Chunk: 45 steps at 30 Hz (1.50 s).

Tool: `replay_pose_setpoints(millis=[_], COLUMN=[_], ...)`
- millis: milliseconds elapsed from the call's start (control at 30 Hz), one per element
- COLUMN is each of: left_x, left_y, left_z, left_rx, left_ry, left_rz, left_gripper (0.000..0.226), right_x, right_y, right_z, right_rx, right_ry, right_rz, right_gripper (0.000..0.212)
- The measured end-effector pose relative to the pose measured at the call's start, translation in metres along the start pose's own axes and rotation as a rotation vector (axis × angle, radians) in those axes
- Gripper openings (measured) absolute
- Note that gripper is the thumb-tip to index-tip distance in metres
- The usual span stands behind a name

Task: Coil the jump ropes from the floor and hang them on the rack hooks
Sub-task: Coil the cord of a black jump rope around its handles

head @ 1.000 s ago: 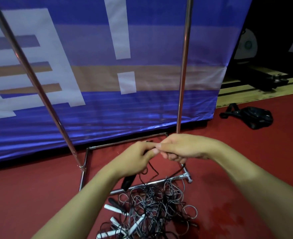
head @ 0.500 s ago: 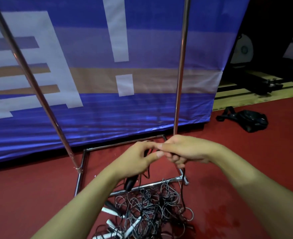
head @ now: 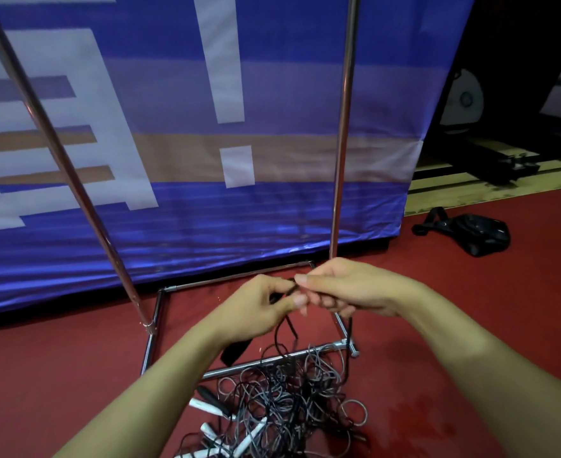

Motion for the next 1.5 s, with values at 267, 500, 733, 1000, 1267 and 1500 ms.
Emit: replay_pose_setpoints(millis=[267,500,733,1000,1267,1500], left_x=[0.039,0.006,0.022,0.004,0.027,-0.005], left_y=[0.029,0.013,0.023,0.010,0.032,0.009], left_z=[-0.052,-0.024,-0.033,-0.012,-0.062,-0.012], left_rx=[0.223,0.244,0.213,0.079,0.282,0.061], left_ry=[0.019,0.086,0.162,-0.050,-0.131,-0.023], left_rz=[-0.003,0.040,0.112,0.032,0.076,-0.071], left_gripper=[0.020,0.039,0.054,0.019,0.038,0.021], right_x=[0.033,-0.005,0.005,0.007,0.031,-0.004], right_y=[0.023,0.005,0.016,0.005,0.008,-0.003], right_z=[0.034,0.009,0.015,0.019,0.062,0.009], right_rx=[-0.231,-0.036,-0.078,-0.013,-0.233,0.087], right_ry=[-0.042,0.139,0.178,0.083,0.202,0.247], right_rz=[-0.019,-0.051,-0.134,-0.003,-0.039,0.026], right_gripper=[0.039,0.035,0.039,0.042,0.038,0.040])
Point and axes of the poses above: each hand's wrist, its own y-axis away from the middle knuckle, its own x-axis out of the back of the hand, z = x × y, the point moved 4 cm from there along -y, towards the middle knuckle, and after that the axes turned 13 degrees about -y, right-handed, at the moved point
